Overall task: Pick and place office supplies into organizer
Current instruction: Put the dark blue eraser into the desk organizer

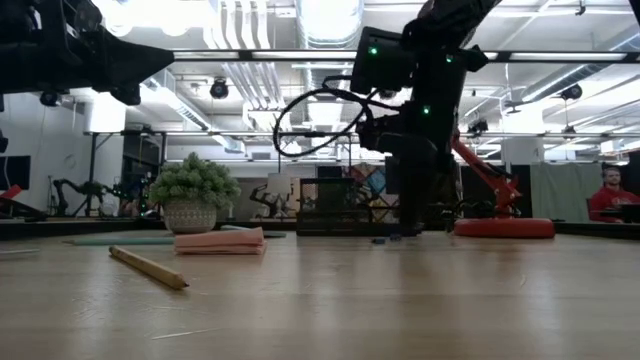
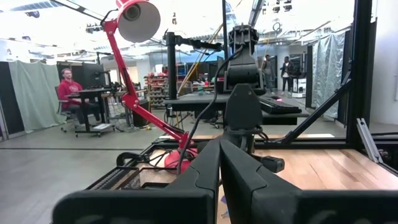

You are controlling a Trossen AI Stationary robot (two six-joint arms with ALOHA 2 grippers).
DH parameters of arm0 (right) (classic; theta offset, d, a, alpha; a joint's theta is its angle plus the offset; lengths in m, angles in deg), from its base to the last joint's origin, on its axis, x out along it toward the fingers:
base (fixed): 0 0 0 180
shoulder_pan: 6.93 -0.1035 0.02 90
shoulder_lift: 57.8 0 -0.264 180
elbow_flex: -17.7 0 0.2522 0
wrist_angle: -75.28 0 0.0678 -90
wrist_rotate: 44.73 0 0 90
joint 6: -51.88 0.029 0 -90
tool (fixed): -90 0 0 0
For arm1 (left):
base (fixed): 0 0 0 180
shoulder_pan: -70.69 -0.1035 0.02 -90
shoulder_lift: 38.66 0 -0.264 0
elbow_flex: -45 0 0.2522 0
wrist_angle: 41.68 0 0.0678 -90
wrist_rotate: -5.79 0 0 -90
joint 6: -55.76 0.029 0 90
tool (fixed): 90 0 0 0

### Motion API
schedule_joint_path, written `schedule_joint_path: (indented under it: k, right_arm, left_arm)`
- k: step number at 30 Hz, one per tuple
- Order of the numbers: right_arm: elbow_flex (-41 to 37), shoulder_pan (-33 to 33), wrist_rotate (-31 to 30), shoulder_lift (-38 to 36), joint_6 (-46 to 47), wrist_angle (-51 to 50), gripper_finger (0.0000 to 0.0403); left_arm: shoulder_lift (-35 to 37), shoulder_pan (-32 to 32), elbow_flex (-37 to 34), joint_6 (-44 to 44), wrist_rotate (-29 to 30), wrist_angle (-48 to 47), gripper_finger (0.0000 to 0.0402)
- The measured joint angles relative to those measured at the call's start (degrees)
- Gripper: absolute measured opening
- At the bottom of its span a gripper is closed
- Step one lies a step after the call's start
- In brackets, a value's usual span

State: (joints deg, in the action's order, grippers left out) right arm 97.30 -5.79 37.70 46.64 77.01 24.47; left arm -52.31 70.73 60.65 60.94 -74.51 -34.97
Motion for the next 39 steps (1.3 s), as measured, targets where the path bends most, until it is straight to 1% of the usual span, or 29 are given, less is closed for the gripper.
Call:
schedule_joint_path:
  k: [7, 10, 14, 16, 22, 32, 36, 39]
  right_arm:
    - [3.0, 0.0, -0.4, 0.0, -5.3, 0.1, 0.0072]
    - [4.0, 0.0, -2.9, -0.1, -8.5, 0.6, 0.0072]
    - [4.3, 0.1, -7.8, -0.1, -11.8, 3.6, 0.0072]
    - [4.3, 0.5, -8.8, -0.1, -13.0, 4.9, 0.0072]
    - [4.8, 2.6, -9.1, -0.1, -15.3, 6.8, 0.0072]
    - [4.6, 5.3, -9.1, 0.1, -27.1, 17.2, 0.007]
    - [4.6, 6.0, -9.0, 1.6, -32.7, 21.4, 0.007]
    - [4.6, 6.5, -9.0, 3.0, -34.9, 23.2, 0.007]
  left_arm:
    - [0.0, 0.0, 0.0, 0.0, 0.0, 0.0, 0.0]
    - [0.0, 0.0, 0.0, 0.0, 0.0, 0.0, 0.0]
    - [0.0, 0.0, 0.0, 0.0, 0.0, 0.0, 0.0]
    - [0.0, 0.0, 0.0, 0.0, 0.0, 0.0, 0.0]
    - [0.0, 0.0, 0.0, 0.0, 0.0, 0.0, 0.0]
    - [0.0, 0.0, 0.0, 0.0, 0.0, 0.0, 0.0]
    - [0.0, 0.0, 0.0, 0.0, 0.0, 0.0, 0.0]
    - [0.1, 0.0, 0.0, 0.0, 0.0, 0.0, 0.0]
